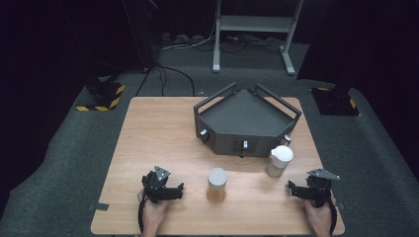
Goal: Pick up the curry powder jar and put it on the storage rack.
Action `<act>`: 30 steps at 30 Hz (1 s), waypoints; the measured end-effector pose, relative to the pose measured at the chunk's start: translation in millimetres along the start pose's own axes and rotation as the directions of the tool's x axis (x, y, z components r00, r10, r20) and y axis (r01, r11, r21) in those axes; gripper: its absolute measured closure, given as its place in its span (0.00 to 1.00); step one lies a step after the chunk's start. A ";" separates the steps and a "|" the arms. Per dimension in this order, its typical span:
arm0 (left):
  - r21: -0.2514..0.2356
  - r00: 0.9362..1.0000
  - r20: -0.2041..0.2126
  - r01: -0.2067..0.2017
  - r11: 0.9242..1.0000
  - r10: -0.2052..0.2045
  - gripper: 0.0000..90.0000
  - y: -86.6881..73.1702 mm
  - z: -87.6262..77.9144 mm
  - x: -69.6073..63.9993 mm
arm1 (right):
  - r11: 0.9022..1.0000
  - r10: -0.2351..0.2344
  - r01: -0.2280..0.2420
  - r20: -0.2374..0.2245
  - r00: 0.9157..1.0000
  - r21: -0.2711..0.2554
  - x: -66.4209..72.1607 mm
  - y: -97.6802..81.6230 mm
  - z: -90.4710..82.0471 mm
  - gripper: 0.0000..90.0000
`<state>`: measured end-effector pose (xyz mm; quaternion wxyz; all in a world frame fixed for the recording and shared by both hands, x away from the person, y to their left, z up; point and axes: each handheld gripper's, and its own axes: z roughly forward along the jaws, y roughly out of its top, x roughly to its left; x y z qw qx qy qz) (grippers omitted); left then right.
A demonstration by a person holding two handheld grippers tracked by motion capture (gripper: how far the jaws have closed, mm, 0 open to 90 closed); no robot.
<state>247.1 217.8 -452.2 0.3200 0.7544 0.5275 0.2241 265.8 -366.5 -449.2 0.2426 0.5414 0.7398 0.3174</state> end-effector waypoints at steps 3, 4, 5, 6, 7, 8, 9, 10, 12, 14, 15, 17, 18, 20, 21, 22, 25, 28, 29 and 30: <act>0.000 1.000 -0.005 0.006 1.000 -0.006 0.00 0.3 0.2 -1.2 | 1.000 0.000 0.000 0.000 1.000 0.000 0.0 0.0 0.0 0.05; 0.000 1.000 -0.005 0.006 1.000 -0.006 0.00 0.3 0.2 -1.2 | 1.000 0.000 0.000 0.000 1.000 0.000 0.0 0.0 0.0 0.05; 0.000 1.000 -0.006 0.006 1.000 -0.006 0.00 0.4 0.3 -1.5 | 1.000 0.000 0.000 0.000 1.000 0.000 0.1 0.0 0.0 0.05; 0.000 1.000 -0.006 0.006 1.000 -0.006 0.00 0.4 0.3 -1.5 | 1.000 0.000 0.000 0.000 1.000 0.000 0.1 0.0 0.0 0.05; 0.000 1.000 -0.005 0.006 1.000 -0.006 0.00 0.4 0.2 -1.3 | 1.000 0.000 0.000 0.000 1.000 0.000 0.1 0.0 0.0 0.05; 0.000 1.000 -0.005 0.006 1.000 -0.006 0.00 0.4 0.2 -1.3 | 1.000 0.000 0.000 0.000 1.000 0.000 0.1 0.0 0.0 0.05; 0.000 1.000 -0.005 0.005 1.000 -0.005 0.00 0.4 0.2 -1.3 | 1.000 0.000 0.000 0.001 1.000 0.000 0.1 0.0 0.0 0.05; 0.000 1.000 -0.006 0.004 1.000 -0.004 0.00 0.4 0.3 -1.6 | 1.000 0.000 0.000 0.001 1.000 0.000 0.1 0.0 0.0 0.05; 0.001 1.000 -0.004 0.003 1.000 -0.003 0.00 0.4 0.1 -1.6 | 1.000 0.000 0.000 0.001 1.000 0.000 0.2 0.0 0.0 0.05; 0.002 1.000 0.004 -0.002 1.000 0.002 0.00 0.7 -0.3 -1.2 | 1.000 0.000 0.000 0.001 1.000 0.000 0.2 0.1 0.0 0.05; 0.003 1.000 0.012 -0.005 1.000 0.005 0.00 0.9 -0.7 -0.5 | 1.000 0.000 0.000 0.001 1.000 0.000 0.2 0.1 0.0 0.05; 0.005 1.000 0.027 -0.010 1.000 0.010 0.00 1.5 -1.5 -0.1 | 1.000 0.000 0.000 0.001 1.000 0.000 0.2 0.1 0.0 0.05; 0.005 0.999 0.032 -0.021 1.000 0.021 0.00 2.0 -2.3 -1.5 | 1.000 0.000 0.000 0.001 1.000 0.000 0.2 0.0 0.0 0.05; -0.001 0.999 0.044 -0.030 1.000 0.030 0.00 2.1 -4.2 -2.4 | 1.000 0.000 0.000 0.001 1.000 0.000 0.2 0.0 0.0 0.05; -0.001 0.999 0.044 -0.030 1.000 0.030 0.00 2.1 -4.2 -2.4 | 1.000 0.000 0.000 0.001 1.000 0.000 0.2 0.0 0.0 0.05; -0.005 0.997 0.061 -0.037 0.999 0.038 0.00 2.6 -6.5 -2.6 | 1.000 0.000 0.000 0.001 1.000 0.000 0.2 0.0 0.0 0.05; -0.007 0.995 0.087 -0.045 0.999 0.045 0.01 3.0 -8.9 -1.7 | 1.000 0.000 0.000 0.001 1.000 0.000 0.2 0.0 0.0 0.05; -0.015 0.990 0.129 -0.059 0.998 0.060 0.01 1.2 -12.2 -1.7 | 1.000 0.000 0.000 0.001 1.000 0.000 0.2 0.0 0.0 0.05; -0.018 0.988 0.136 -0.068 0.998 0.070 0.01 0.6 -13.1 -2.6 | 1.000 0.000 0.000 0.001 1.000 0.000 0.2 0.1 0.0 0.05; -0.019 0.986 0.145 -0.076 0.997 0.078 0.01 0.2 -13.9 -3.7 | 1.000 0.000 0.000 0.001 1.000 0.000 0.2 0.0 0.0 0.05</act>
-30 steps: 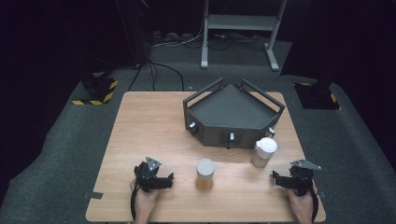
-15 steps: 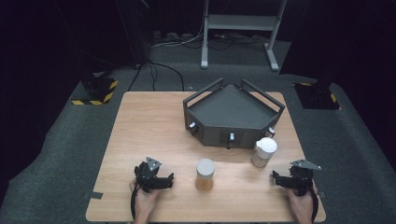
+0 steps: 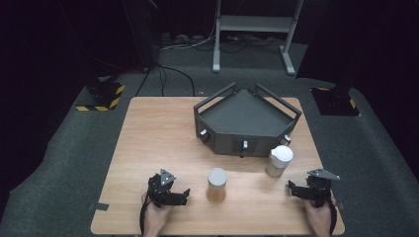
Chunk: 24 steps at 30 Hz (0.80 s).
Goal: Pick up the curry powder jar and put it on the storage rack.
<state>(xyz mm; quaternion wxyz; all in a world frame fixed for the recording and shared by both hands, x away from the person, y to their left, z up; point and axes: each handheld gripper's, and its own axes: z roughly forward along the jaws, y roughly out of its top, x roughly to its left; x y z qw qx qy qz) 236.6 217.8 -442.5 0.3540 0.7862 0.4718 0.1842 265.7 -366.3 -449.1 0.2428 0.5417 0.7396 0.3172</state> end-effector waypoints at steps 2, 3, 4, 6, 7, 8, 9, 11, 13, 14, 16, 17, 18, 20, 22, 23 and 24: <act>-0.002 1.000 0.018 -0.016 1.000 0.016 0.01 -0.5 -1.1 -2.6 | 1.000 0.000 0.000 0.000 1.000 0.000 0.0 0.0 0.0 0.05; -0.007 0.999 0.032 -0.034 0.999 0.035 0.01 -0.7 -1.8 -5.1 | 1.000 0.000 0.000 0.000 1.000 0.000 0.0 0.0 0.0 0.05; -0.007 0.999 0.032 -0.034 0.999 0.035 0.01 -0.7 -1.8 -5.1 | 1.000 0.000 0.000 0.000 1.000 0.000 0.0 0.0 0.0 0.05; -0.016 0.997 0.054 -0.062 0.998 0.063 0.01 0.0 -2.8 -9.6 | 1.000 0.000 0.000 0.000 1.000 0.000 0.0 0.0 0.0 0.05; -0.016 0.997 0.054 -0.062 0.998 0.063 0.01 0.0 -2.8 -9.6 | 1.000 0.000 0.000 0.000 1.000 0.000 0.0 0.0 0.0 0.05; -0.024 0.995 0.066 -0.079 0.997 0.080 0.01 0.2 -2.8 -12.1 | 1.000 0.000 0.000 0.000 1.000 0.000 0.0 0.0 0.0 0.05; -0.028 0.993 0.076 -0.086 0.996 0.088 0.01 0.5 -2.7 -13.5 | 1.000 0.000 0.000 0.000 1.000 0.000 0.0 0.0 0.0 0.05; -0.031 0.992 0.081 -0.091 0.995 0.094 0.01 0.6 -2.5 -14.5 | 1.000 0.000 0.000 0.000 1.000 0.000 0.0 0.0 0.0 0.05; -0.039 0.989 0.101 -0.105 0.994 0.109 0.01 1.1 -1.9 -17.2 | 1.000 0.000 0.000 0.000 1.000 0.000 0.0 0.0 0.0 0.05; -0.041 0.988 0.107 -0.111 0.993 0.114 0.01 1.4 -1.6 -18.3 | 1.000 0.000 0.000 0.000 1.000 0.000 0.0 0.0 0.0 0.05; -0.050 0.981 0.134 -0.132 0.990 0.138 0.01 2.9 0.6 -22.4 | 1.000 0.000 0.000 0.000 1.000 0.000 0.0 0.0 0.0 0.05; -0.051 0.979 0.140 -0.141 0.989 0.147 0.01 3.6 1.6 -24.0 | 1.000 0.000 0.000 0.000 1.000 0.000 0.0 0.0 0.0 0.05; -0.053 0.977 0.148 -0.148 0.988 0.154 0.01 4.6 3.1 -25.7 | 1.000 0.000 0.000 0.000 1.000 0.000 0.0 0.0 0.0 0.05; -0.053 0.976 0.154 -0.150 0.987 0.156 0.01 5.3 4.6 -27.1 | 1.000 0.000 0.000 0.000 1.000 0.000 0.0 0.0 0.0 0.05; -0.055 0.972 0.167 -0.156 0.986 0.163 0.01 7.3 8.1 -30.7 | 1.000 0.000 0.000 0.000 1.000 0.000 0.0 0.0 0.0 0.05; -0.057 0.971 0.173 -0.159 0.986 0.167 0.01 8.2 9.7 -31.9 | 1.000 0.000 0.000 0.000 1.000 0.000 0.0 0.0 0.0 0.05; -0.057 0.971 0.173 -0.159 0.986 0.167 0.01 8.2 9.7 -31.9 | 1.000 0.000 0.000 0.000 1.000 0.000 0.0 0.0 0.0 0.05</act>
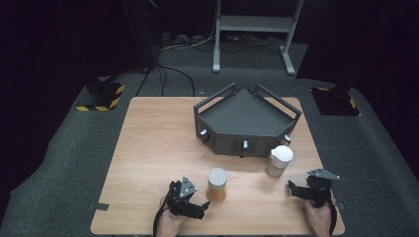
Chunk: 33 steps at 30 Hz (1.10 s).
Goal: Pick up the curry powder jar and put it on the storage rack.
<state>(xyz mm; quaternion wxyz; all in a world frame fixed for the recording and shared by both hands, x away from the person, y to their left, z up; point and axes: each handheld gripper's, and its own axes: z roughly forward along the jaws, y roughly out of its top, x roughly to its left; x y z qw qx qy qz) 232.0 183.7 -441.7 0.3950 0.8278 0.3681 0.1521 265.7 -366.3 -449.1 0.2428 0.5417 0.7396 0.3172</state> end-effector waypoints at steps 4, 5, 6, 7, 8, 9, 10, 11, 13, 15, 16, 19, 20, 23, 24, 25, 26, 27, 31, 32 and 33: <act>-0.012 1.000 0.022 0.004 1.000 -0.004 0.02 1.9 5.3 -1.7 | 1.000 0.000 0.000 0.000 1.000 0.000 0.0 0.0 0.0 0.05; -0.021 0.999 0.037 0.013 1.000 -0.012 0.02 2.6 8.3 -0.8 | 1.000 0.000 0.000 0.000 1.000 0.000 0.0 0.0 0.0 0.05; -0.021 0.999 0.037 0.013 1.000 -0.012 0.02 2.6 8.3 -0.8 | 1.000 0.000 0.000 0.000 1.000 0.000 0.0 0.0 0.0 0.05; -0.026 0.999 0.042 0.017 1.000 -0.016 0.02 2.3 9.1 -0.5 | 1.000 0.000 0.000 0.000 1.000 0.000 0.0 0.0 0.0 0.05; -0.036 0.998 0.053 0.030 0.999 -0.029 0.03 1.7 10.9 0.5 | 1.000 0.000 0.000 0.000 1.000 0.000 0.0 0.0 0.0 0.05; -0.044 0.998 0.060 0.037 0.998 -0.034 0.03 2.0 13.1 0.5 | 1.000 0.000 0.000 0.000 1.000 0.000 0.0 0.0 0.0 0.05; -0.044 0.998 0.060 0.037 0.998 -0.034 0.04 2.0 13.1 0.5 | 1.000 0.000 0.000 0.000 1.000 0.000 0.0 0.0 0.0 0.05; -0.050 0.997 0.062 0.037 0.998 -0.034 0.04 2.9 15.4 -0.8 | 1.000 0.000 0.000 0.000 1.000 0.000 0.0 0.0 0.0 0.05; -0.055 0.997 0.064 0.040 0.998 -0.037 0.05 3.1 17.0 -1.8 | 1.000 0.000 0.000 0.000 1.000 0.000 0.0 0.0 0.0 0.05; -0.063 0.997 0.067 0.037 0.997 -0.033 0.05 4.3 19.8 -3.8 | 1.000 0.000 0.000 0.000 1.000 0.000 0.0 0.0 0.0 0.05; -0.063 0.997 0.067 0.037 0.997 -0.033 0.06 4.3 19.8 -3.8 | 1.000 0.000 0.000 0.000 1.000 0.000 0.0 0.0 0.0 0.05; -0.069 0.997 0.066 0.032 0.997 -0.027 0.06 6.2 22.3 -6.3 | 1.000 0.000 0.000 0.000 1.000 0.000 0.0 0.0 0.0 0.05; -0.072 0.998 0.065 0.031 0.997 -0.026 0.07 6.8 23.1 -7.3 | 1.000 0.000 0.000 0.000 1.000 0.000 0.0 0.0 0.0 0.05; -0.079 0.998 0.062 0.026 0.997 -0.021 0.09 8.5 24.9 -9.6 | 1.000 0.000 0.000 0.000 1.000 0.000 0.0 0.0 0.0 0.05; -0.084 0.998 0.060 0.025 0.996 -0.020 0.09 8.9 25.5 -10.4 | 1.000 0.000 0.000 0.000 1.000 0.000 0.0 0.0 0.0 0.05; -0.093 0.998 0.063 0.028 0.995 -0.023 0.10 9.5 26.6 -11.1 | 1.000 0.000 0.000 0.000 1.000 0.000 0.0 0.0 0.0 0.05; -0.093 0.998 0.063 0.028 0.995 -0.023 0.11 9.5 26.6 -11.1 | 1.000 0.000 0.000 0.000 1.000 0.000 0.0 0.0 0.0 0.05; -0.095 0.998 0.064 0.028 0.995 -0.022 0.11 9.9 26.8 -11.2 | 1.000 0.000 0.000 0.000 1.000 0.000 0.0 0.0 0.0 0.05; -0.107 0.998 0.058 0.027 0.994 -0.021 0.13 11.8 28.2 -13.7 | 1.000 0.000 0.000 0.000 1.000 0.000 0.0 -0.1 0.0 0.05; -0.109 0.998 0.055 0.024 0.994 -0.018 0.14 12.6 28.6 -14.4 | 1.000 0.000 0.000 0.000 1.000 0.000 -0.1 -0.1 0.0 0.05; -0.110 0.998 0.053 0.023 0.994 -0.017 0.15 13.1 28.9 -14.9 | 1.000 0.000 0.000 0.000 1.000 0.000 0.0 -0.1 0.0 0.05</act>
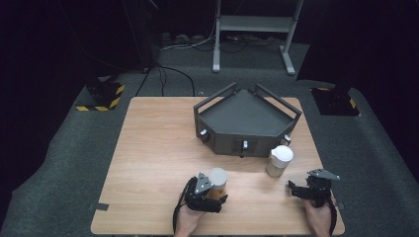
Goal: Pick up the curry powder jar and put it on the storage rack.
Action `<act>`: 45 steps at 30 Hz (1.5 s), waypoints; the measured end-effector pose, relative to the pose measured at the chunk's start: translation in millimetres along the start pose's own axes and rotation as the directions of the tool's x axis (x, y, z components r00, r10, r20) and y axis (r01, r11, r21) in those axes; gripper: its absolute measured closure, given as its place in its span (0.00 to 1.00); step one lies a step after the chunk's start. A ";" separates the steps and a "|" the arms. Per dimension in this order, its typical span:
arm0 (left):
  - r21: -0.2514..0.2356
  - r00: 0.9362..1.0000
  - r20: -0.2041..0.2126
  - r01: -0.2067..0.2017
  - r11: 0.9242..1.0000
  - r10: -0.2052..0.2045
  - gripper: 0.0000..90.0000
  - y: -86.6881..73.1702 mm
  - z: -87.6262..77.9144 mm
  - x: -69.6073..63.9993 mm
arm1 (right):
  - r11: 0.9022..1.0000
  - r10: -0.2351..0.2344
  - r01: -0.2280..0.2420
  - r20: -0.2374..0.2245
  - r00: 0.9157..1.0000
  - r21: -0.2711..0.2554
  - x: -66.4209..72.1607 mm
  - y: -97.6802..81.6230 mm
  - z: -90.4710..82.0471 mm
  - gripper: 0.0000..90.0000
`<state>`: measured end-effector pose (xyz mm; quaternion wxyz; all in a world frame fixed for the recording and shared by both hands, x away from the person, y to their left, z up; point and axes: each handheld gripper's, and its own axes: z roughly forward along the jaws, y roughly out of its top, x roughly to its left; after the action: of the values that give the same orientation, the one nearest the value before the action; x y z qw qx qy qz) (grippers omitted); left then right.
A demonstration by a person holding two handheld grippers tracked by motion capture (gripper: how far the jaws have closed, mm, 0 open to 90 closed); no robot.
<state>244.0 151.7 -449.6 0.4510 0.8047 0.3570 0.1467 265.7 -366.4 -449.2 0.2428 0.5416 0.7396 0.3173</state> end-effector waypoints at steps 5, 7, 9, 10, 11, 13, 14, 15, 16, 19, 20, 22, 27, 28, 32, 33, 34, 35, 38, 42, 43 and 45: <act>-0.010 1.000 -0.018 -0.001 1.000 0.001 0.18 1.8 2.2 -4.2 | 1.000 0.000 0.000 0.000 1.000 0.000 0.0 0.0 0.0 0.05; -0.015 1.000 -0.020 -0.004 1.000 0.003 0.19 2.4 2.6 -5.1 | 1.000 0.000 0.000 0.000 1.000 0.000 0.0 0.0 0.0 0.05; -0.020 1.000 -0.022 -0.005 1.000 0.004 0.20 2.9 3.3 -5.8 | 1.000 0.000 0.000 0.000 1.000 0.000 0.0 0.0 0.0 0.05; -0.021 1.000 -0.022 -0.005 1.000 0.004 0.21 3.1 3.6 -6.0 | 1.000 0.000 0.000 0.000 1.000 0.000 0.0 0.0 0.0 0.05; -0.023 1.000 -0.023 -0.004 1.000 0.004 0.22 3.2 3.9 -6.4 | 1.000 0.000 0.000 0.000 1.000 0.000 0.0 0.0 0.0 0.05; -0.026 1.000 -0.025 -0.007 1.000 0.006 0.23 4.1 4.5 -7.3 | 1.000 0.000 0.000 0.000 1.000 0.000 0.0 0.0 0.0 0.05; -0.026 1.000 -0.027 -0.007 1.000 0.006 0.24 4.6 4.7 -7.9 | 1.000 0.000 0.000 0.000 1.000 0.000 0.0 0.0 0.0 0.05; -0.030 1.000 -0.030 -0.004 1.000 0.003 0.24 4.6 5.2 -8.4 | 1.000 0.000 0.000 0.000 1.000 0.000 0.0 0.0 0.0 0.05; -0.033 0.999 -0.033 -0.001 0.999 0.000 0.26 4.5 5.0 -8.4 | 1.000 0.000 0.000 0.000 1.000 0.000 0.0 0.0 0.0 0.05; -0.041 0.999 -0.034 0.008 0.999 -0.010 0.28 3.4 4.9 -8.0 | 1.000 0.000 0.000 0.000 1.000 0.000 0.0 0.0 0.0 0.05; -0.042 0.999 -0.037 0.009 0.999 -0.011 0.29 3.2 4.9 -8.4 | 1.000 0.000 0.000 0.000 1.000 0.000 0.0 0.0 0.0 0.05; -0.042 0.999 -0.039 0.009 0.999 -0.010 0.30 3.3 4.8 -8.8 | 1.000 0.000 0.000 0.000 1.000 0.000 0.0 0.0 0.0 0.05; -0.040 0.999 -0.043 0.011 0.999 -0.013 0.32 4.4 4.7 -9.0 | 1.000 0.000 0.000 0.000 1.000 0.000 0.0 0.0 0.0 0.05; -0.038 0.999 -0.043 0.014 0.999 -0.016 0.32 5.0 4.6 -9.0 | 1.000 0.000 0.000 0.000 1.000 0.000 0.0 0.0 0.0 0.05; -0.036 0.999 -0.051 0.014 0.999 -0.016 0.32 6.0 4.7 -11.2 | 1.000 0.000 0.000 0.000 1.000 0.000 0.0 0.0 0.0 0.05; -0.036 0.999 -0.051 0.014 0.999 -0.016 0.33 6.0 4.7 -11.2 | 1.000 0.000 0.000 0.000 1.000 0.000 0.0 0.0 0.0 0.05; -0.038 0.999 -0.051 0.010 0.999 -0.011 0.33 5.6 4.4 -11.5 | 1.000 0.000 0.000 0.000 1.000 0.000 0.0 0.0 0.0 0.05; -0.038 0.999 -0.051 0.010 0.999 -0.011 0.33 5.6 4.4 -11.5 | 1.000 0.000 0.000 0.000 1.000 0.000 0.0 0.0 0.0 0.05; -0.041 0.998 -0.059 0.008 0.999 -0.011 0.33 4.9 4.3 -13.8 | 1.000 0.000 0.000 0.000 1.000 0.000 0.0 0.0 0.0 0.05; -0.033 0.998 -0.059 0.001 0.999 -0.003 0.33 6.8 3.6 -15.3 | 1.000 0.000 0.000 0.000 1.000 0.000 0.1 0.0 0.0 0.05; -0.033 0.998 -0.059 0.001 0.999 -0.003 0.33 6.8 3.6 -15.3 | 1.000 0.000 0.000 0.000 1.000 0.000 0.1 0.0 0.0 0.05; -0.028 0.998 -0.059 -0.002 1.000 0.001 0.33 8.2 3.6 -16.1 | 1.000 0.000 0.000 0.000 1.000 0.000 0.1 0.0 0.0 0.05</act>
<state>238.3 135.3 -443.4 0.4513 0.7940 0.3675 0.1755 265.7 -366.3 -449.2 0.2430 0.5415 0.7396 0.3173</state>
